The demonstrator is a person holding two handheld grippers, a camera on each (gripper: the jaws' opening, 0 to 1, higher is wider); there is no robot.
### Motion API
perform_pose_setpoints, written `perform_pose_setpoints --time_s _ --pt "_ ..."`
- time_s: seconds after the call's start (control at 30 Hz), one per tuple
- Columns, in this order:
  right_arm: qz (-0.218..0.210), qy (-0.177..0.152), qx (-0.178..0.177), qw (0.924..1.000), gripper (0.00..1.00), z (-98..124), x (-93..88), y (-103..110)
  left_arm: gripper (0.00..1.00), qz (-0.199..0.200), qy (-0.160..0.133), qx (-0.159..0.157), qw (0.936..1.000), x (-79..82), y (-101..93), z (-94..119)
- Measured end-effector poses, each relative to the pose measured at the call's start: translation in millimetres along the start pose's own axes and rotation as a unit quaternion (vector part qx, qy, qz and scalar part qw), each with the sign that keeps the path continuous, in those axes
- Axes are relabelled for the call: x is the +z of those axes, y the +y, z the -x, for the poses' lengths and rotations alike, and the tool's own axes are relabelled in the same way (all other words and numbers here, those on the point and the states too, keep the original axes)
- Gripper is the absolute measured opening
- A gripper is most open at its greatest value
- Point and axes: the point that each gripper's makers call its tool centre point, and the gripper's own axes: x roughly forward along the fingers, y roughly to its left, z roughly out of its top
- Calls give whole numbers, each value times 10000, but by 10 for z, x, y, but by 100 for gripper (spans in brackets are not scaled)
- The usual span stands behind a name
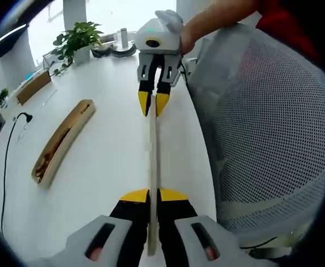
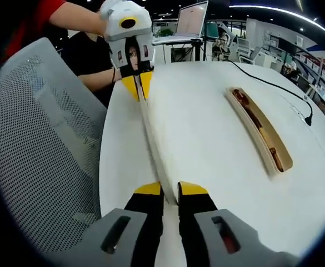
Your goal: Arrange the utensils inside the cutlery case until each visible utensil rests in its matching compartment.
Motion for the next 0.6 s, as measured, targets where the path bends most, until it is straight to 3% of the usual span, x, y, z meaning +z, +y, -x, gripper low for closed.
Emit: perform_pose_setpoints --time_s 0.03,0.07,0.13,0.2,0.27,0.33,0.37,0.47,0.6 --pt "44 84 65 9999 4 24 -1 15 6 -251 22 43 9997 7 1 -17" --pt "-75 160 262 9995 4 40 -13 73 7 -181 94 37 9998 -9 -17 -35" --pt "120 135 229 9996 3 86 20 39 7 -161 127 48 9998 -20 -34 -72" --pt "-226 144 556 9981 3 141 37 125 9 -261 118 185 9994 -22 -8 -87" --pt "-212 22 598 9980 2 191 85 108 12 -192 58 313 9993 -14 42 -79" --pt "-732 -90 741 9945 2 235 141 129 14 -175 28 351 9992 -13 54 -69" --pt "-719 -184 710 9947 2 247 165 106 15 -194 26 395 9990 -19 69 -66" --pt "-1262 -281 1020 9863 2 268 199 201 19 -183 26 466 9987 -23 86 -64" --pt "-1546 -400 1053 9815 1 281 223 218 24 -140 32 563 9983 -25 114 -69"
